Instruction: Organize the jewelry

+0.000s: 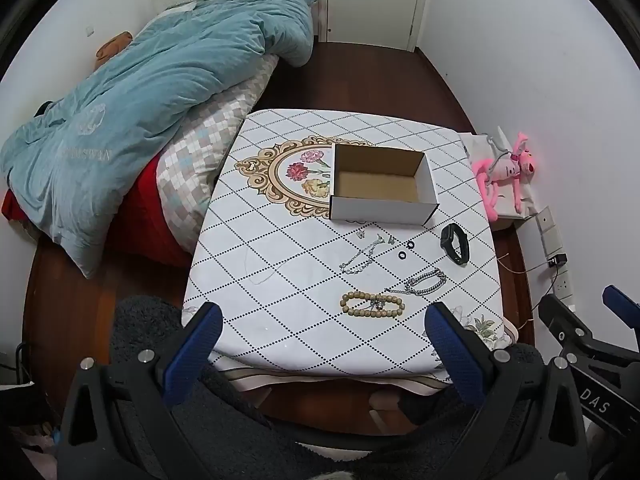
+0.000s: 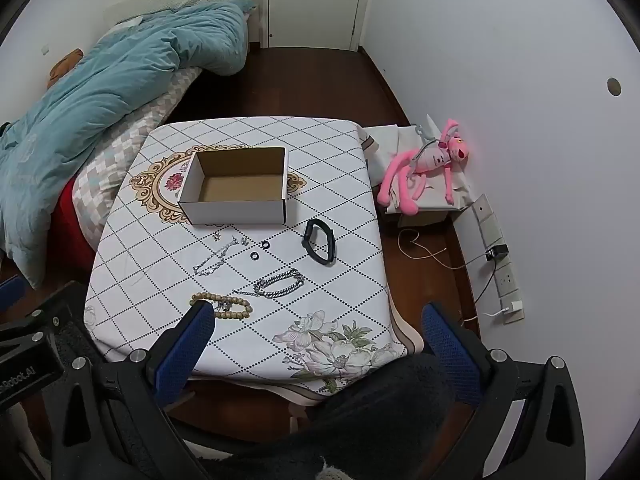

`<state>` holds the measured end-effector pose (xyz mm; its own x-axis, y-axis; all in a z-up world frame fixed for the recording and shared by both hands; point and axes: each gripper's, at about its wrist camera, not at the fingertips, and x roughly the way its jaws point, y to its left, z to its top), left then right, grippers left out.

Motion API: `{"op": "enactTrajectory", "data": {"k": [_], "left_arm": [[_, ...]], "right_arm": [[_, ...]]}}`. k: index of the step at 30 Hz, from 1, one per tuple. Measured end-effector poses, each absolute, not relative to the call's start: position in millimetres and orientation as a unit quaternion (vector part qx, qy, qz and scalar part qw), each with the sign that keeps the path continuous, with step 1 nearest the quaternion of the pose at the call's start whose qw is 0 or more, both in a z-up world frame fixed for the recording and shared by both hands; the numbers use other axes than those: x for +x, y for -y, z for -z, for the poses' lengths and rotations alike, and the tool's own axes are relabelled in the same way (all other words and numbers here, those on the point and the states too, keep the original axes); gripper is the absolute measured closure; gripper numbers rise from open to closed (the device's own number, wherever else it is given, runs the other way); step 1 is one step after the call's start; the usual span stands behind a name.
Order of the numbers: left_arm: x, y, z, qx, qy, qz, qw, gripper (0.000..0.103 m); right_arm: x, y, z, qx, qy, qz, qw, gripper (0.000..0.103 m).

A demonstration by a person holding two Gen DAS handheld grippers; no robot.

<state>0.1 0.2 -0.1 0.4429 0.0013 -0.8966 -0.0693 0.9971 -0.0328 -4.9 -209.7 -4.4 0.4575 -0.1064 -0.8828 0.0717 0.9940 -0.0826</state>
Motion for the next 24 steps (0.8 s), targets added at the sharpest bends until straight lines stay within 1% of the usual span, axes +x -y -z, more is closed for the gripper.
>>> {"op": "enactTrajectory", "data": {"k": [24], "left_arm": [[-5.5,0.3,-5.1,-0.024,-0.521,-0.023,0.853,0.000]], "right_arm": [[-5.2,207.0,2.1,-0.024,-0.523,0.055,0.850,0.000]]}}
